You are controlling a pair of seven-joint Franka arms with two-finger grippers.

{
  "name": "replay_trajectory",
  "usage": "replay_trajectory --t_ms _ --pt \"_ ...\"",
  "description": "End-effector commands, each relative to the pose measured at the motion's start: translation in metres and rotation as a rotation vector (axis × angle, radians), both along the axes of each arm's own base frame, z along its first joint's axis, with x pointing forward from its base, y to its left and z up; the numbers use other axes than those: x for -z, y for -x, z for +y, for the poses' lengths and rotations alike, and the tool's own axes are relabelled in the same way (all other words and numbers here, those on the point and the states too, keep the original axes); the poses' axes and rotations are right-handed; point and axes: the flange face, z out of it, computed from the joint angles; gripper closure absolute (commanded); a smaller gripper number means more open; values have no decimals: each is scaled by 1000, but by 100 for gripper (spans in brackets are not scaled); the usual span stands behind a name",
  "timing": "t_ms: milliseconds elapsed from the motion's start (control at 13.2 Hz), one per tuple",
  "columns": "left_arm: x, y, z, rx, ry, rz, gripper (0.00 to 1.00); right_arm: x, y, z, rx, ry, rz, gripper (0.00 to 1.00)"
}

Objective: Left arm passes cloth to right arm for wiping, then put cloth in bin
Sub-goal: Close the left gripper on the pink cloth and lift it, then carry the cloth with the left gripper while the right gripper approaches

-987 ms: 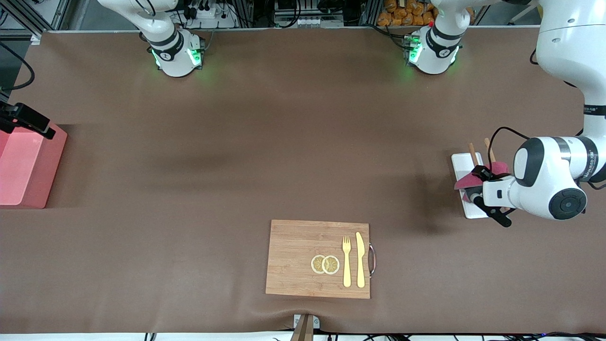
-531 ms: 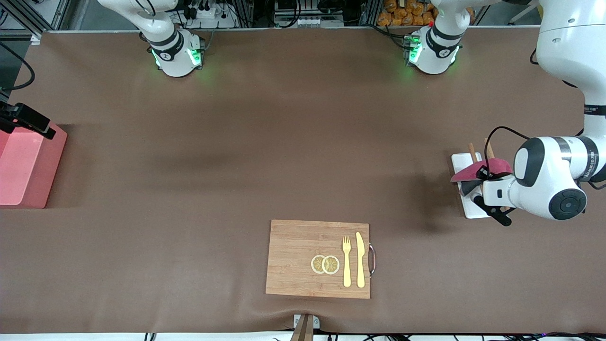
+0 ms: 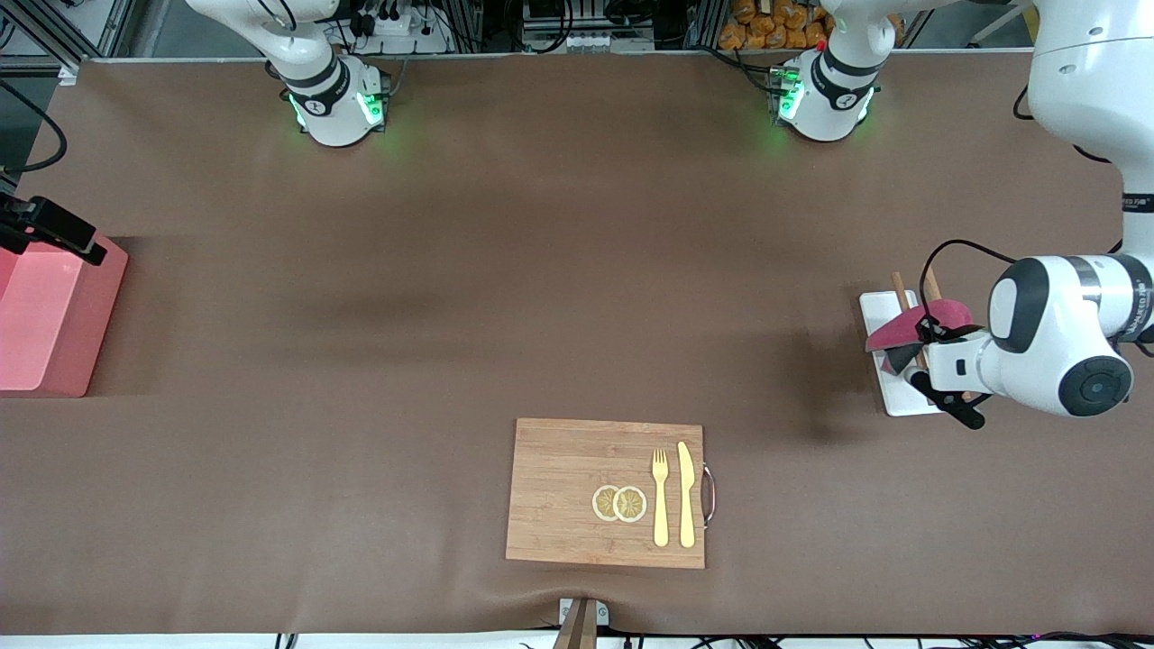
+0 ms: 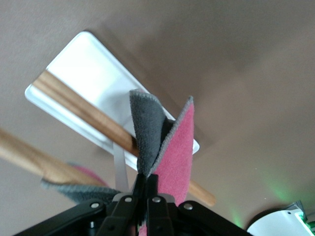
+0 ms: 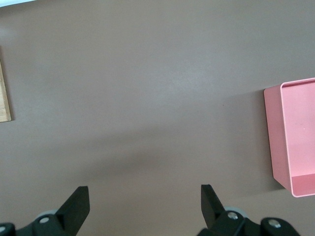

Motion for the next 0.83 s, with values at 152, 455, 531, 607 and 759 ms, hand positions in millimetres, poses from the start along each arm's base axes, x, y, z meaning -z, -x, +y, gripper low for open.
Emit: replay_trajectory --t_ms 152,455,531,607,759 --pt "-67 2 -6 -136 -1 -82 100 0 2 3 -10 6 4 0" --pt "-130 10 -14 -266 9 -141 100 1 3 14 -12 -8 25 0" --pt "-144 11 -21 -334 32 -156 100 2 3 27 -33 -12 31 0" --pt "-165 11 -28 -414 68 -183 100 3 4 40 -52 -12 43 0" --pt "-187 11 -52 -521 126 -170 100 5 3 55 -26 -12 47 0"
